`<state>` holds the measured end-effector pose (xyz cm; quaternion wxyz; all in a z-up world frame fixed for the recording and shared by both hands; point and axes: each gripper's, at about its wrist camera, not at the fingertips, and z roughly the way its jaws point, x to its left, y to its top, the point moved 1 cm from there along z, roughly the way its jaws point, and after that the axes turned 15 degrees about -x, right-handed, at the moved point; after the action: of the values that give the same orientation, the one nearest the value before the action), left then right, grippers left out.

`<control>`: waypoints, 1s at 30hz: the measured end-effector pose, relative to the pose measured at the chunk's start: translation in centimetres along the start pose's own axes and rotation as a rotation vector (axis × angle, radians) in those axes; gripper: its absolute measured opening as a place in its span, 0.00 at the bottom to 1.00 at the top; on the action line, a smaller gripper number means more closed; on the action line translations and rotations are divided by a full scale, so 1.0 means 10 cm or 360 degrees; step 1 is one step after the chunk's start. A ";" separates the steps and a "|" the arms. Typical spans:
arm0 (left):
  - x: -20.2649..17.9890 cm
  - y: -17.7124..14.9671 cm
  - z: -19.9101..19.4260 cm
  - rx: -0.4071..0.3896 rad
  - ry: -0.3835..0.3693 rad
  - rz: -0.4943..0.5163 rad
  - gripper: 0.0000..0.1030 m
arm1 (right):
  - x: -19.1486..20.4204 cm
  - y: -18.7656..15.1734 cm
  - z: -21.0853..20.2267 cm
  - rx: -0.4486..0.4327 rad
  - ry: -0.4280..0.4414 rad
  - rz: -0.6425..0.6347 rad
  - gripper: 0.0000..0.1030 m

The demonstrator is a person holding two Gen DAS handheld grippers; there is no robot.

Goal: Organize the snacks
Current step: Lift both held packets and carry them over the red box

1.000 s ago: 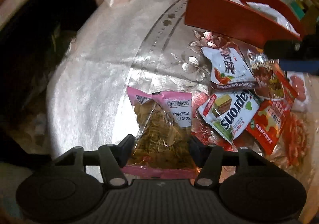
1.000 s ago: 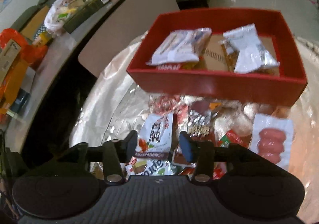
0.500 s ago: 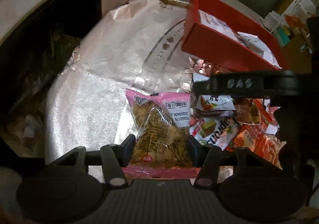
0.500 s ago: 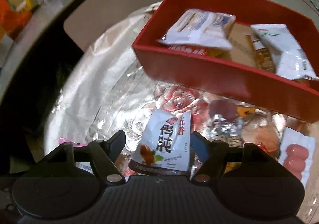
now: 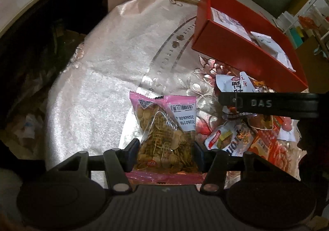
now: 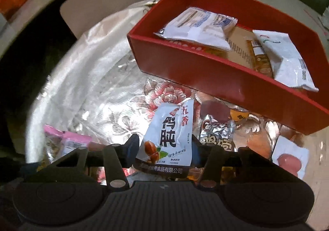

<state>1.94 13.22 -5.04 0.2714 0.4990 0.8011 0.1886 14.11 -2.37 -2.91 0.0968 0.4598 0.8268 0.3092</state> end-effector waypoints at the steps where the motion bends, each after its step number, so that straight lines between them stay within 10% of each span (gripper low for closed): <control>1: -0.01 0.00 -0.01 -0.0004 -0.0006 -0.0005 0.47 | -0.02 0.01 -0.04 -0.0017 0.0014 0.0019 0.57; 3: -0.04 0.02 -0.04 -0.0022 -0.0014 -0.0001 0.47 | -0.08 0.04 -0.07 -0.0043 0.0050 0.0064 0.26; 6: -0.08 0.06 -0.05 -0.0053 0.0008 0.0014 0.47 | -0.16 0.07 -0.15 -0.0060 0.0089 0.0130 0.28; 10: -0.09 0.07 -0.05 -0.0056 0.0012 0.0012 0.47 | -0.26 0.04 -0.14 -0.0078 0.0054 0.0173 0.40; 14: -0.04 0.06 -0.02 -0.0038 0.0038 -0.0012 0.47 | -0.21 0.06 -0.13 -0.0096 0.0048 0.0263 0.77; 30: 0.18 0.02 -0.01 0.0008 0.0042 -0.0117 0.48 | 0.31 -0.09 0.45 0.0196 -0.0311 0.0110 1.00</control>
<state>1.36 14.92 -5.25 0.2663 0.4674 0.8229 0.1829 13.74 1.69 -6.65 0.1379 0.5211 0.8145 0.2147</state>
